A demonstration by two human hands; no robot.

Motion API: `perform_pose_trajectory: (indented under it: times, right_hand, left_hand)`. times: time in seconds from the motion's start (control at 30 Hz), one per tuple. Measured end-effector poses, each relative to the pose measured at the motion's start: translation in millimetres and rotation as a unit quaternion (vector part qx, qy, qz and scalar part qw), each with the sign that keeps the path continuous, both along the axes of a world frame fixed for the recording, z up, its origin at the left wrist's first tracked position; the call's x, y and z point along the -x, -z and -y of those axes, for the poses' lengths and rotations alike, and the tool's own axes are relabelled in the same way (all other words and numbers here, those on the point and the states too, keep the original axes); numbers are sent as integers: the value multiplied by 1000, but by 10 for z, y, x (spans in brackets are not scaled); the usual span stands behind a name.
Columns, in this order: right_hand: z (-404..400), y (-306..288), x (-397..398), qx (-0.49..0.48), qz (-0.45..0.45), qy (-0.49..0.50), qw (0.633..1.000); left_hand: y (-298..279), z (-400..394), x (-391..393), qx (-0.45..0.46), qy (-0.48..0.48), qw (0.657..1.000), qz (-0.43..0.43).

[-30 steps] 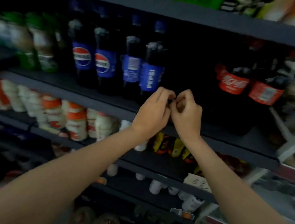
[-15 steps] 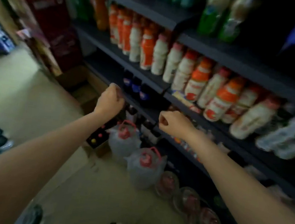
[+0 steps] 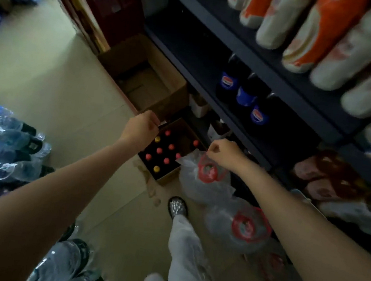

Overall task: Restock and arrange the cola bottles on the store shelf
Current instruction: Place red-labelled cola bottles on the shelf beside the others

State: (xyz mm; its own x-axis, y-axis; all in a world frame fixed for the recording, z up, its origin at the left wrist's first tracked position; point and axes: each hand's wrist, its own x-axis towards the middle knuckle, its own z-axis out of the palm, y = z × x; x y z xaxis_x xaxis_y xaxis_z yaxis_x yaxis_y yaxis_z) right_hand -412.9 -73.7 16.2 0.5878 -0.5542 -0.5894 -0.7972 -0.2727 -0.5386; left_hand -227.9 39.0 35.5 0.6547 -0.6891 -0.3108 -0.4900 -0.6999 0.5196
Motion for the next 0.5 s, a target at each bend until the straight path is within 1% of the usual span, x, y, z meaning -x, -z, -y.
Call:
perform_pose_trajectory:
  times: [0.1, 0.2, 0.3, 0.4, 0.5]
  right_hand:
    - [224, 520, -561, -21, -18, -1, 1000]
    - [343, 1109, -1086, -37, -33, -11, 999]
    - [390, 1866, -1578, -41, -51, -45, 997]
    - [437, 2727, -1975, -16, -84, -73, 994]
    - [490, 3521, -2275, -15, -135, -79, 988]
  left_hand:
    - [515, 221, -461, -53, 11, 999, -2]
    - [1052, 282, -856, -111, 46, 993, 5]
    - [1756, 299, -1209, -129, 79, 988, 17]
    - [2583, 420, -1449, -141, 147, 979, 20]
    - [3393, 700, -1561, -155, 228, 960, 51]
